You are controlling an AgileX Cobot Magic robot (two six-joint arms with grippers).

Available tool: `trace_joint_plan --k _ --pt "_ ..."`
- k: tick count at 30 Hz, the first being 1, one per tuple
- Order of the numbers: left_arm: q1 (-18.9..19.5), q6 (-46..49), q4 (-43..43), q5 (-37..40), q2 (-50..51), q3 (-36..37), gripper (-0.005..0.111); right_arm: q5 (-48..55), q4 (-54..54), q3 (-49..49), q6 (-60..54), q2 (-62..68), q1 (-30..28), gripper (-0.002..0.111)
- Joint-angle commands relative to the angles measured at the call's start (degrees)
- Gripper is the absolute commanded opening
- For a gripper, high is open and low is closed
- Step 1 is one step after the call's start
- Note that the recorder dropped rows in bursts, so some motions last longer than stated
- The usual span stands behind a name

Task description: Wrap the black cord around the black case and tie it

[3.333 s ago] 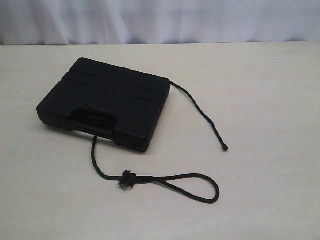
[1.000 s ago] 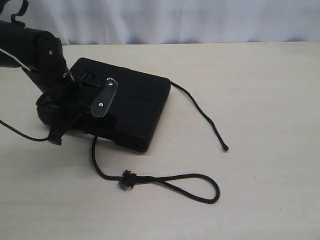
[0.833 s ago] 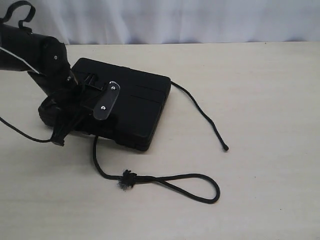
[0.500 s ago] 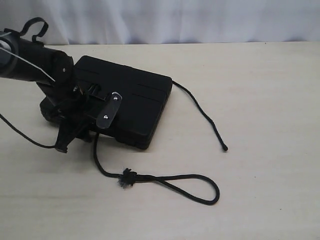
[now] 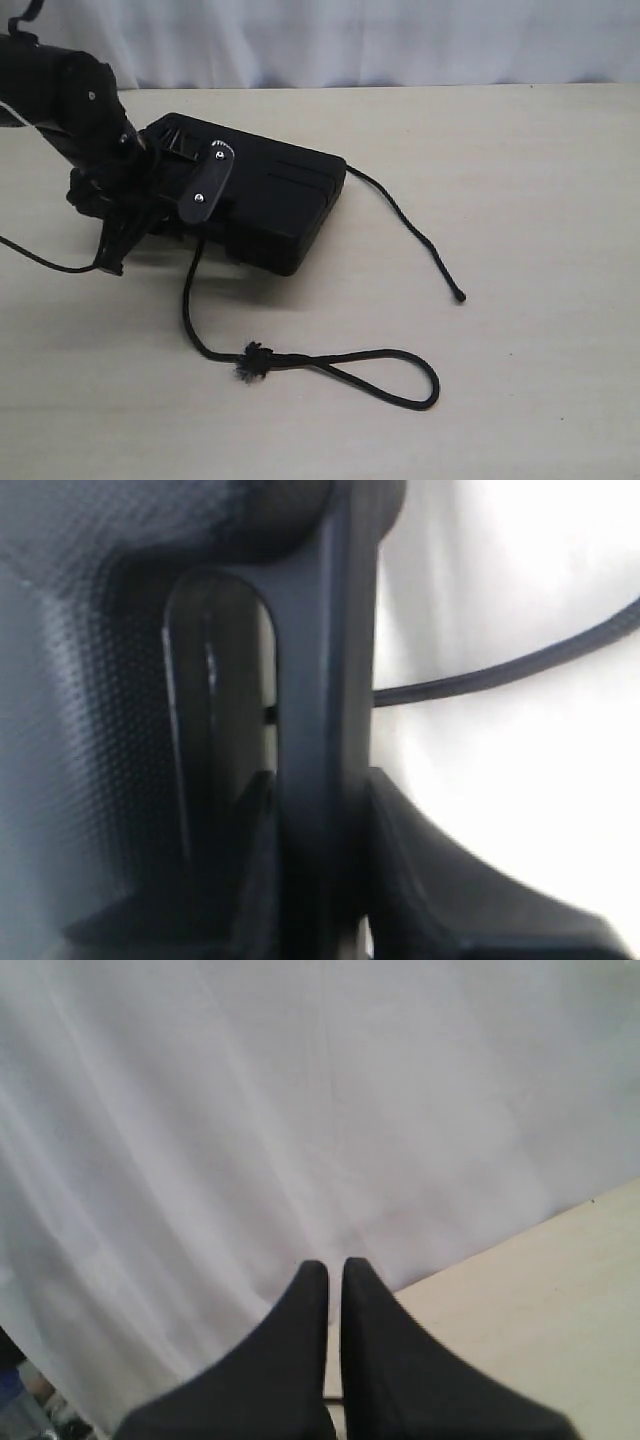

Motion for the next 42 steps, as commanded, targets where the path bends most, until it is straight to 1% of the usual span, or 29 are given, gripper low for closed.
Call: trace_joint_plan --k 1,4,6,8,9,11,14,16,18,19,22,23,25,26,28,29,32,35,37,42 --pt "-0.5 0.2 -0.4 -0.8 -4.6 -0.3 0.000 -7.6 0.2 -0.7 3.0 -0.2 2.1 0.005" --pt "-0.5 0.2 -0.4 -0.7 -6.3 -0.3 0.000 -10.4 -2.4 -4.6 5.1 -0.2 4.6 0.005" --pt "-0.5 0.2 -0.5 -0.6 -7.0 -0.3 0.000 -13.1 -10.7 -7.7 9.7 2.3 6.4 0.005" --pt "-0.5 0.2 -0.5 -0.3 -7.1 -0.3 0.000 -17.2 -19.6 -10.1 17.6 7.0 8.2 0.005" --pt "-0.5 0.2 -0.5 0.2 -7.1 -0.3 0.000 -20.2 -25.4 -11.3 22.1 10.5 9.2 0.005" --pt "-0.5 0.2 -0.5 0.9 -7.2 -0.3 0.000 -27.9 -36.8 -13.9 26.8 18.3 10.8 0.005" --pt "-0.5 0.2 -0.5 1.0 -7.2 -0.3 0.000 -37.3 -48.0 -19.5 27.1 34.4 12.2 0.005" --pt "-0.5 0.2 -0.5 1.0 -7.2 -0.3 0.000 -38.8 -53.4 -24.5 27.1 44.1 12.5 0.005" --pt "-0.5 0.2 -0.5 1.1 -7.2 -0.3 0.000 -35.5 -58.1 -30.3 26.4 53.7 12.5 0.005" --pt "-0.5 0.2 -0.5 1.2 -7.2 -0.3 0.000 -31.6 -58.9 -32.5 25.6 57.1 12.5 0.006" --pt "-0.5 0.2 -0.5 1.3 -7.2 -0.3 0.000 -19.2 -59.1 -40.0 22.8 68.3 12.5 0.015" --pt "-0.5 0.0 -0.5 1.3 -7.2 -0.3 0.000 -14.6 -59.1 -42.2 21.2 71.5 12.5 0.020" --pt "-0.5 0.0 -0.5 1.3 -7.2 -0.3 0.000 -11.1 -59.6 -45.4 18.1 76.4 12.5 0.028" --pt "-0.5 0.0 -0.5 1.3 -7.2 -0.3 0.000 -10.3 -60.5 -47.1 16.4 79.1 12.5 0.034" --pt "-0.5 0.0 -0.5 1.3 -7.2 -0.3 0.000 -10.6 -62.2 -48.6 13.2 81.9 12.5 0.042" --pt "-0.5 0.0 -0.5 1.3 -7.2 -0.3 0.000 -11.3 -64.3 -49.4 11.3 83.4 12.5 0.049" --pt "-0.5 0.0 -0.5 1.3 -7.2 -0.3 0.000 -10.0 -70.9 -50.9 7.7 84.7 12.5 0.066" --pt "-0.5 -0.1 -0.5 1.0 -7.2 -0.3 0.000 -4.4 -76.3 -51.7 4.2 83.7 12.5 0.081" --pt "-0.5 -0.1 -0.5 0.8 -7.2 -0.3 0.000 -2.8 -76.5 -51.7 1.0 82.2 12.5 0.085" --pt "-0.5 -0.5 -0.6 -0.3 -7.2 -0.3 0.000 0.1 -76.2 -50.4 0.9 78.0 12.5 0.081"
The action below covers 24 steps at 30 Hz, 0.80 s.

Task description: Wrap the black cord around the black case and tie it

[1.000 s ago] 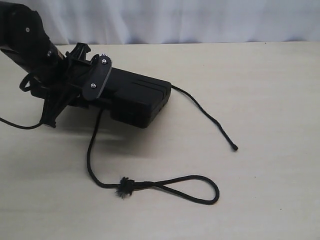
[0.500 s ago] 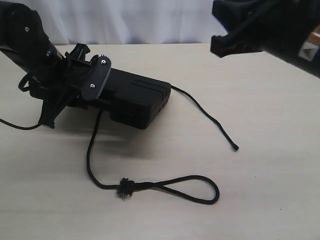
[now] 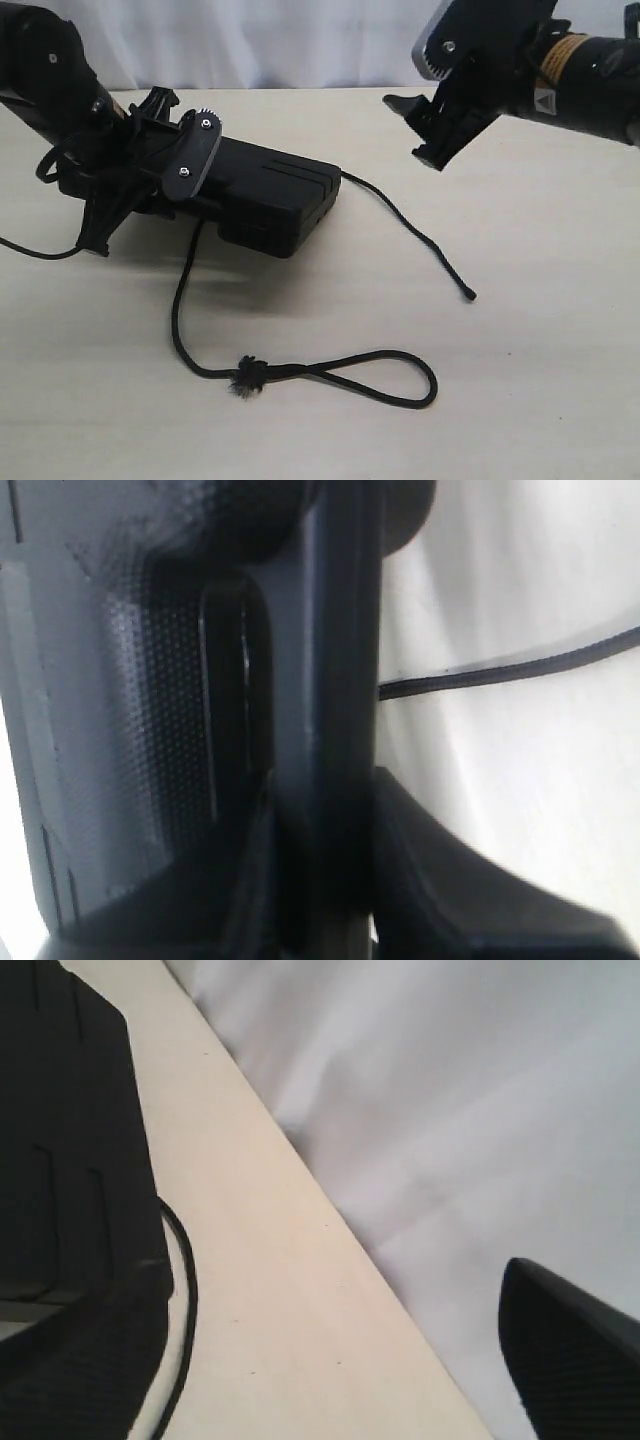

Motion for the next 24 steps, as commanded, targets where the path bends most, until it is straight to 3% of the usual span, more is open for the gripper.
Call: trace_joint_plan --k 1,7,12,17,19,24 --pt "-0.5 -0.5 -0.6 -3.0 -1.3 -0.3 0.000 3.0 -0.3 1.7 -1.1 -3.6 0.1 0.079" --pt "-0.5 -0.5 -0.6 -3.9 -1.3 -0.3 0.000 -0.8 -0.8 10.2 -7.5 -4.5 1.4 0.067" --pt "-0.5 -0.7 -0.6 -5.7 -2.9 -0.3 0.000 -10.8 -1.6 15.4 -10.1 -4.4 8.2 0.067" --pt "-0.5 -0.7 -0.6 -5.5 -4.3 -0.3 0.000 -10.2 4.8 16.3 -10.1 -2.3 8.6 0.067" --pt "-0.5 -0.7 -0.6 -5.0 -4.4 -0.3 0.000 -10.1 8.0 16.3 -10.6 -0.6 8.6 0.070" --pt "-0.5 -0.7 -0.6 -4.7 -4.4 -0.3 0.000 -15.8 8.1 16.3 -10.6 5.3 8.6 0.090"
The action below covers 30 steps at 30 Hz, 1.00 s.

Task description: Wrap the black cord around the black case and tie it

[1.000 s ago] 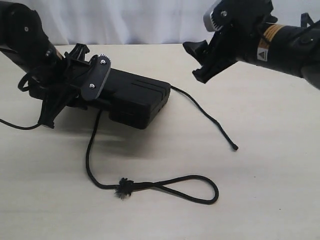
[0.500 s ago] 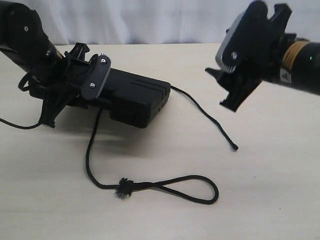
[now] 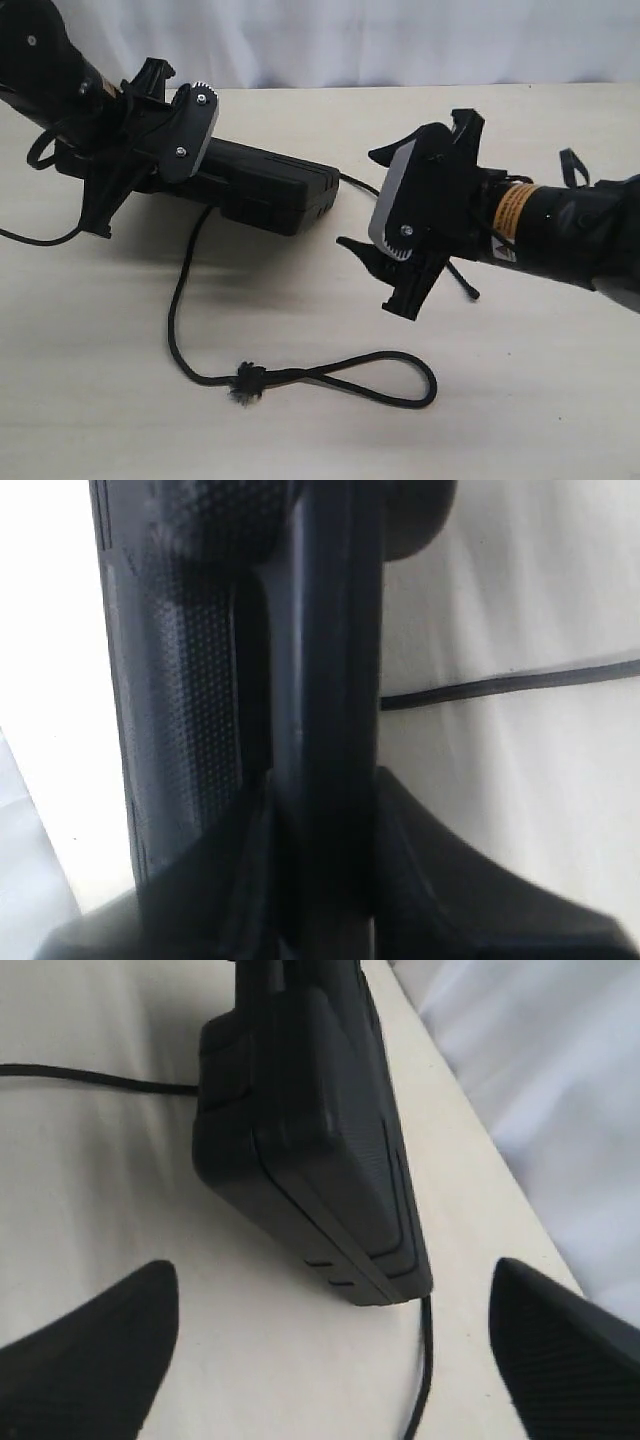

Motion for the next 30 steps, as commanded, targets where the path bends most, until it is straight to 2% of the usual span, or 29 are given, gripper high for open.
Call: trace_joint_plan --k 1,4,8,13,15,26,30 --pt "-0.5 -0.6 -0.4 -2.0 -1.3 -0.3 0.000 -5.7 1.1 0.3 -0.3 4.8 0.0 0.092" --pt "-0.5 -0.6 -0.4 -2.0 -1.3 -0.3 0.000 -9.7 1.1 0.1 -3.4 8.3 0.0 0.098" --pt "-0.5 -0.6 -0.4 -2.0 -1.3 -0.3 0.000 -17.2 2.7 0.1 -10.4 12.8 0.0 0.097" --pt "-0.5 -0.6 -0.4 -2.0 -1.3 -0.3 0.000 -27.4 20.7 0.1 -26.0 19.1 0.0 0.097" --pt "-0.5 -0.6 -0.4 -2.1 -1.3 -0.3 0.000 -31.6 23.2 0.1 -28.5 21.2 0.0 0.097" --pt "-0.5 -0.6 -0.4 -2.4 -1.3 -0.3 0.000 -33.4 20.7 -7.9 -30.1 30.2 0.1 0.097" --pt "-0.5 -0.6 -0.4 -1.8 -1.3 -0.3 0.000 -33.9 15.4 -9.9 -29.9 31.2 0.1 0.097"
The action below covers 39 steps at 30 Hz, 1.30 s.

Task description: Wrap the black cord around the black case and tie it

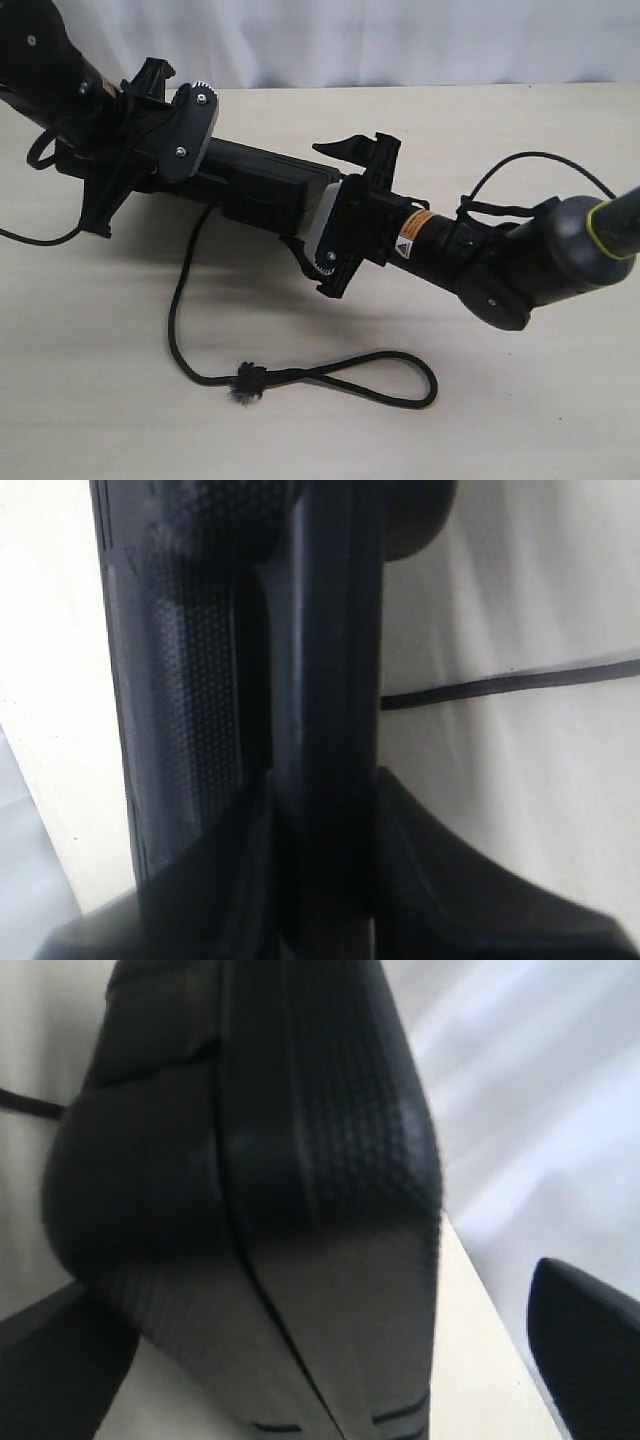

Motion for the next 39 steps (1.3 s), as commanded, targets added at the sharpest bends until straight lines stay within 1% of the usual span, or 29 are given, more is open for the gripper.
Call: trace_joint_plan --k 1,5,7,8,14,17,19,20,23,26,28,31,34,39 --pt "-0.5 -0.6 -0.4 -1.9 -1.3 -0.3 0.000 -1.4 -5.5 -2.3 0.2 0.9 0.0 0.097" --pt "-0.5 -0.6 -0.7 -2.3 -1.3 -0.3 0.000 -0.9 -6.2 -4.1 1.5 1.6 0.0 0.097" --pt "-0.5 -0.6 -1.4 -2.3 -1.3 -0.3 0.000 -0.9 -6.2 -4.8 1.9 2.2 0.0 0.094" --pt "-0.5 -0.6 -1.9 -2.4 -1.3 -0.3 0.000 -0.9 -6.2 -5.2 2.7 2.7 0.0 0.090" --pt "-0.5 -0.6 -2.0 -2.4 -1.3 -0.3 0.000 -1.2 -6.2 -5.7 4.5 3.9 0.0 0.059" --pt "-0.5 -0.6 -2.3 -2.4 -1.3 -0.3 0.000 -0.8 -6.2 -5.7 5.2 3.9 0.0 0.030" --pt "-0.5 -0.6 -2.7 -2.2 -1.3 -0.3 0.000 -0.3 -6.2 -5.7 7.6 3.9 0.0 0.009" --pt "-0.5 -0.6 -2.8 -2.0 -1.3 -0.3 0.001 -0.3 -6.2 -5.7 8.7 3.9 0.0 0.005" --pt "-0.5 -0.6 -2.8 -1.9 -1.3 -0.3 0.012 0.1 -6.4 -5.7 10.2 3.9 0.0 0.004" --pt "-0.5 -0.6 -3.0 -1.9 -1.3 -0.3 0.030 0.7 -6.8 -5.7 10.6 3.9 0.0 0.004" --pt "-0.5 -0.6 -3.0 -2.1 -1.3 -0.3 0.044 0.7 -6.8 -5.7 10.6 3.9 0.0 0.004" --pt "-0.5 -0.6 -3.0 -4.1 -1.5 -0.3 0.061 0.7 -6.8 -5.7 11.8 3.9 0.0 0.004" --pt "-0.5 -0.6 -3.0 -4.8 -3.1 -0.3 0.068 0.7 -6.8 -5.7 15.5 3.9 0.0 0.004" --pt "-0.5 -0.6 -2.4 -4.3 -10.1 -0.3 0.069 0.7 -6.6 -5.7 17.1 3.9 0.0 0.004"
